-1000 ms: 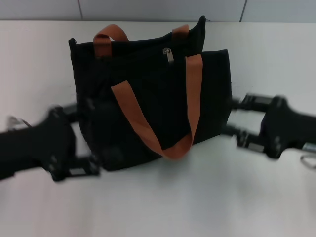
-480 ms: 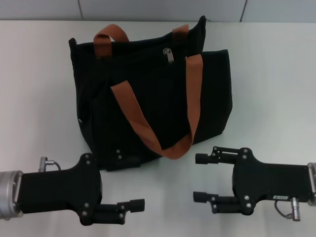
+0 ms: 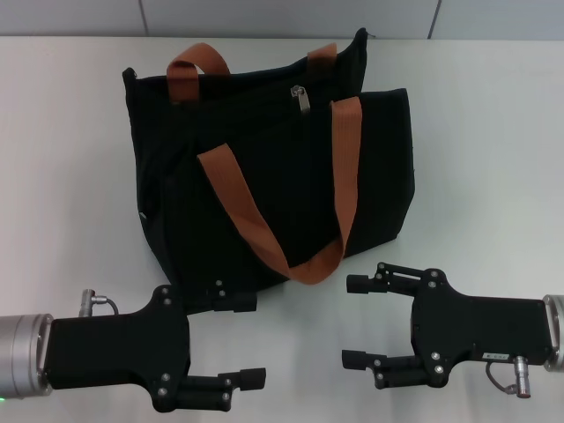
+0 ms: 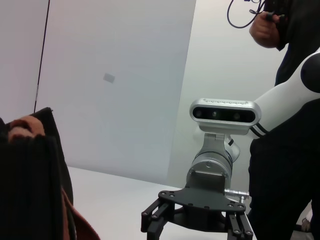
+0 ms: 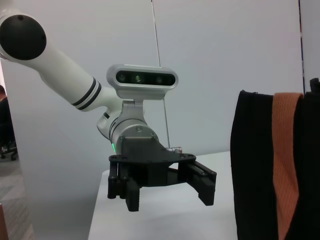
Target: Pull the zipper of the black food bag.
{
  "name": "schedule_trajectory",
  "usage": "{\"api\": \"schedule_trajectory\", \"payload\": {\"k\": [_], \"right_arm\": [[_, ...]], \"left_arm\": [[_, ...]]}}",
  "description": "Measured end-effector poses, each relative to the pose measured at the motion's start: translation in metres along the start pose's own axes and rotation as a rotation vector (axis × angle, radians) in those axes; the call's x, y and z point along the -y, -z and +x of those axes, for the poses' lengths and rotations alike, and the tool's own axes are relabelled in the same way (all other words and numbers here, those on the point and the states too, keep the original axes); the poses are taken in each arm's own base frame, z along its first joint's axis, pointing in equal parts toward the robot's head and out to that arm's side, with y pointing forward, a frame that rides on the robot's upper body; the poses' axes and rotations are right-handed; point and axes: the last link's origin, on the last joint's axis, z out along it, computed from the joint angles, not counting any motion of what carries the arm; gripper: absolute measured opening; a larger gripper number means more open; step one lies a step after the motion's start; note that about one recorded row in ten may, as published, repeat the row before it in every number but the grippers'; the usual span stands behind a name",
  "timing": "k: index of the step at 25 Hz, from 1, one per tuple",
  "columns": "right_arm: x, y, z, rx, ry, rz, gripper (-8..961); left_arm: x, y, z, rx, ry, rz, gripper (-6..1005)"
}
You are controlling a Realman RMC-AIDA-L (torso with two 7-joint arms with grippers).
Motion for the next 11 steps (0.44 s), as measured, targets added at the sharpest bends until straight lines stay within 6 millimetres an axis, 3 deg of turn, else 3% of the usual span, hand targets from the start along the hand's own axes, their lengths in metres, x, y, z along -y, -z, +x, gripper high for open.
{"api": "schedule_trajectory", "payload": {"k": [11], "right_arm": [[-0.0012, 0.0001, 0.0013, -0.007, -0.001, -0.006, 824]], "left_arm": [[-0.0006, 0.0001, -0.0006, 0.002, 0.001, -0.001, 802]]}}
